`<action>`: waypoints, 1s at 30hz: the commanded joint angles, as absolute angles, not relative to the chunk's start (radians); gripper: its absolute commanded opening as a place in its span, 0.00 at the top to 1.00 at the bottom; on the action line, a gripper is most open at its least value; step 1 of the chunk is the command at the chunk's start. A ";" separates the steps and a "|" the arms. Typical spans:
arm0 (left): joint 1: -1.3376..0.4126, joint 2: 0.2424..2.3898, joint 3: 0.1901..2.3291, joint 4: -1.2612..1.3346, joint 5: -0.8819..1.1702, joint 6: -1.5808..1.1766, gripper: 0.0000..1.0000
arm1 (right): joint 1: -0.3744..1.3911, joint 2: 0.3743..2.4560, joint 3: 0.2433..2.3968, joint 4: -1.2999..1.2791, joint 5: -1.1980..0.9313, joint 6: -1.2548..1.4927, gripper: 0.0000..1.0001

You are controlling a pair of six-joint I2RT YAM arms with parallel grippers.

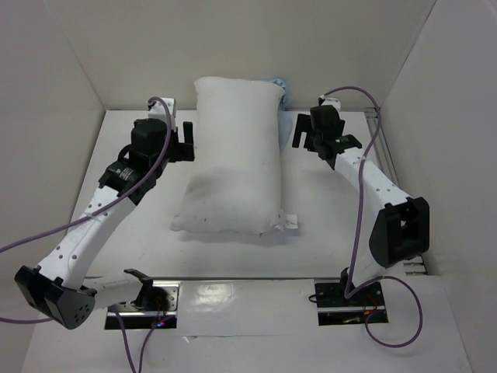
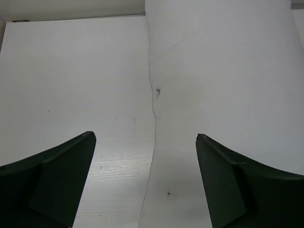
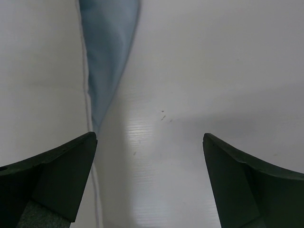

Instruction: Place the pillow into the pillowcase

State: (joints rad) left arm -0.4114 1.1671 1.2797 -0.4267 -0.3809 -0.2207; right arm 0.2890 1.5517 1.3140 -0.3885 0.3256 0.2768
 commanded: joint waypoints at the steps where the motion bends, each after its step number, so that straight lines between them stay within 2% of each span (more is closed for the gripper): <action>1: -0.414 1.166 1.312 -0.439 -0.428 -0.293 0.00 | 0.278 1.591 1.371 -0.420 0.194 0.353 0.00; 5: -0.402 1.225 1.345 -0.510 -0.428 -0.305 0.00 | 0.294 1.531 1.258 -0.345 0.014 0.353 0.00; 8: -0.393 1.279 1.379 -0.570 -0.417 -0.330 0.00 | 0.363 1.531 1.267 -0.376 -0.029 0.353 0.00; 11: -0.393 1.301 1.367 -0.592 -0.408 -0.370 0.00 | 0.448 1.554 1.267 -0.376 -0.067 0.353 0.00; 16: -0.383 1.319 1.358 -0.592 -0.354 -0.390 0.00 | 0.508 1.687 1.223 -0.218 -0.327 0.379 0.00; 17: -0.383 1.319 1.358 -0.592 -0.354 -0.390 0.00 | 0.520 1.713 1.238 -0.218 -0.327 0.379 0.11; 18: -0.383 1.319 1.358 -0.592 -0.345 -0.390 0.00 | 0.531 1.741 1.283 -0.228 -0.327 0.367 0.28; 20: -0.383 1.319 1.358 -0.592 -0.336 -0.390 0.00 | 0.557 1.772 1.325 -0.258 -0.327 0.342 0.73; 21: -0.383 1.319 1.358 -0.592 -0.336 -0.390 0.00 | 0.557 1.772 1.359 -0.268 -0.299 0.342 1.00; 24: -0.374 1.319 1.367 -0.604 -0.347 -0.399 0.00 | 0.581 1.721 1.445 -0.337 -0.269 0.259 1.00; 26: -0.353 1.310 1.385 -0.615 -0.359 -0.411 0.00 | 0.610 1.691 1.578 -0.427 -0.218 0.207 1.00; 30: -0.313 1.281 1.394 -0.615 -0.376 -0.492 0.00 | 0.629 1.609 1.773 -0.508 -0.042 0.085 1.00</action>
